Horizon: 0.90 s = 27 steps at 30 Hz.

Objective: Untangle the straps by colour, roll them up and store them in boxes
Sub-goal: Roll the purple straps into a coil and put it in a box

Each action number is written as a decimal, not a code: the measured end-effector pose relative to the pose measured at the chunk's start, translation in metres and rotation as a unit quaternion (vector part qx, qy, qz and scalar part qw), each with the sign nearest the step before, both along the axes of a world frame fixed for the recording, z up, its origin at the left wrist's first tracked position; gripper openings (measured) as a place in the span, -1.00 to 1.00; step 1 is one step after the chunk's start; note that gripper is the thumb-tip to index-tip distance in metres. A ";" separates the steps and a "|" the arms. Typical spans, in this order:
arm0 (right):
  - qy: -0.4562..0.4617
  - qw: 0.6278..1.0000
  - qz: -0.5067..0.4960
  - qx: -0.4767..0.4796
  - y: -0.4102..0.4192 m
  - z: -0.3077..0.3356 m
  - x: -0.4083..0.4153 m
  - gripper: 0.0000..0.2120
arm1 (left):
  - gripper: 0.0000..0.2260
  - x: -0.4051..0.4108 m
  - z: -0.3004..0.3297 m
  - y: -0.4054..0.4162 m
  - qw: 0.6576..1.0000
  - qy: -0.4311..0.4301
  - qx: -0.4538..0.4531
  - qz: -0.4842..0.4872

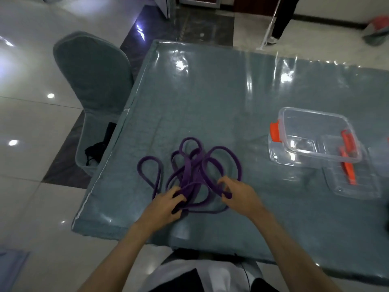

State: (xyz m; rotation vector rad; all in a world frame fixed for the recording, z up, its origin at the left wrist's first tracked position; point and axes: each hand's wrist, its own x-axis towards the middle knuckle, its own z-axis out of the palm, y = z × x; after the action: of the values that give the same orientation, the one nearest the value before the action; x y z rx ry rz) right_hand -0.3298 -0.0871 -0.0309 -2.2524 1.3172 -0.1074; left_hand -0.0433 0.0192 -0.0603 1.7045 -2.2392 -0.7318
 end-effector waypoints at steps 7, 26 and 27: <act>0.052 0.996 -0.014 -0.070 0.032 -0.027 -0.003 -0.73 | -0.53 -0.020 -0.008 0.016 0.983 -0.181 -0.013 0.002; -0.114 0.974 -0.163 -0.110 0.039 -0.011 -0.018 -0.71 | -0.63 -0.030 0.044 -0.022 0.995 0.052 -0.049 0.064; -0.141 0.966 -0.189 -0.108 0.035 -0.003 -0.026 -0.71 | -0.60 -0.034 0.053 -0.026 0.990 0.089 -0.066 0.084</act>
State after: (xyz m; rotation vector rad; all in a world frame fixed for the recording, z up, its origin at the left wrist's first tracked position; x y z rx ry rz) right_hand -0.3562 -0.0525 -0.0338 -2.0261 1.6184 -0.7104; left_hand -0.0777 -0.0065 -0.0070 1.6679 -1.9537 -0.6527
